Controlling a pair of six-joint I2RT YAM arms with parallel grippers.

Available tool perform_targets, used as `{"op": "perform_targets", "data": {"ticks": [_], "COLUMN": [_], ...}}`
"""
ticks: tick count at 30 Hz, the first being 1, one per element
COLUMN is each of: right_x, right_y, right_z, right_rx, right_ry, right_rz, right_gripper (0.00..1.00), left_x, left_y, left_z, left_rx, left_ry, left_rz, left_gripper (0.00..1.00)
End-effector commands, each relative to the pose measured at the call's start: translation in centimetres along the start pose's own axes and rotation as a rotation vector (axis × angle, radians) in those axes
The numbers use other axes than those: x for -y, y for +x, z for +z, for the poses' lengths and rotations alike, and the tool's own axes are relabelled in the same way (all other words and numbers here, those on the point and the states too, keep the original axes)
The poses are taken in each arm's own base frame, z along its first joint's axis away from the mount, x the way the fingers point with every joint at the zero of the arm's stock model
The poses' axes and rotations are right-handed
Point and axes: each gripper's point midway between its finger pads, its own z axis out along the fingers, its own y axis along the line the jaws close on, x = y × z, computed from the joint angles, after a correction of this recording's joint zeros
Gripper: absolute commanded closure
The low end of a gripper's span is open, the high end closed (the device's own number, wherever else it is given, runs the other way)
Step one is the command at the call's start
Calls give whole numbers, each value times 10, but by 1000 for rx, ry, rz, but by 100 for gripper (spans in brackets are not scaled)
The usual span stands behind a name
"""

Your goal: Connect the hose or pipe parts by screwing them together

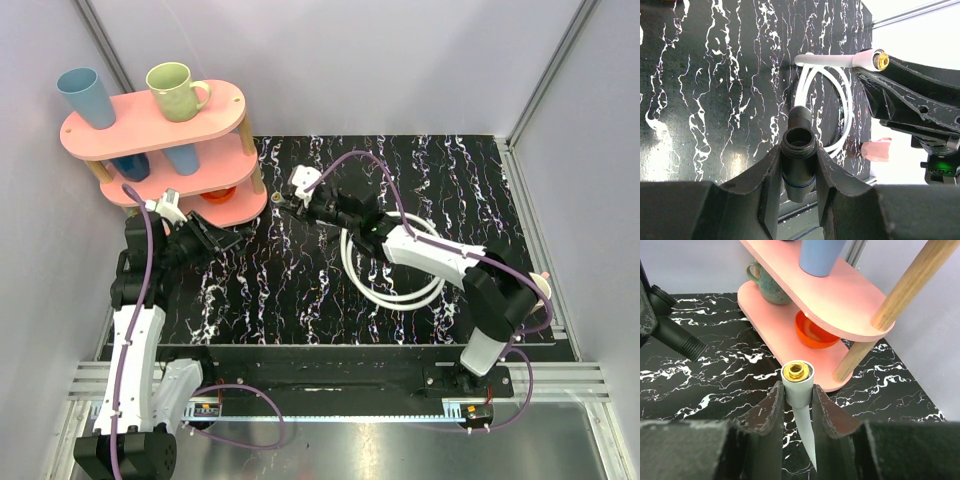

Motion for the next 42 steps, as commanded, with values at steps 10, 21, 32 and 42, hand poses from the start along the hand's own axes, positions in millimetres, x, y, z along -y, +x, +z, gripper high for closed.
{"op": "perform_targets", "data": {"ticks": [10,21,32,42], "right_x": [57,71,71,36], "right_y": [-86,-115,-91,-91], "right_z": [-42,-63,-76,-58], "right_rx": [254,517,400,190], "right_ry": [74,113,190,-98], "right_rz": [92,381,-18,-133], "right_gripper": [100,100,100,100], "left_x": [16,6,1,8], "left_y": [-13,-7,1,-11], "left_z": [6,17,26,28], "left_rx": [17,0,-21,-24], "left_ry": [80,73,62,34], "left_rz": [15,-11,-5,101], "left_gripper": [100,100,100,100]}}
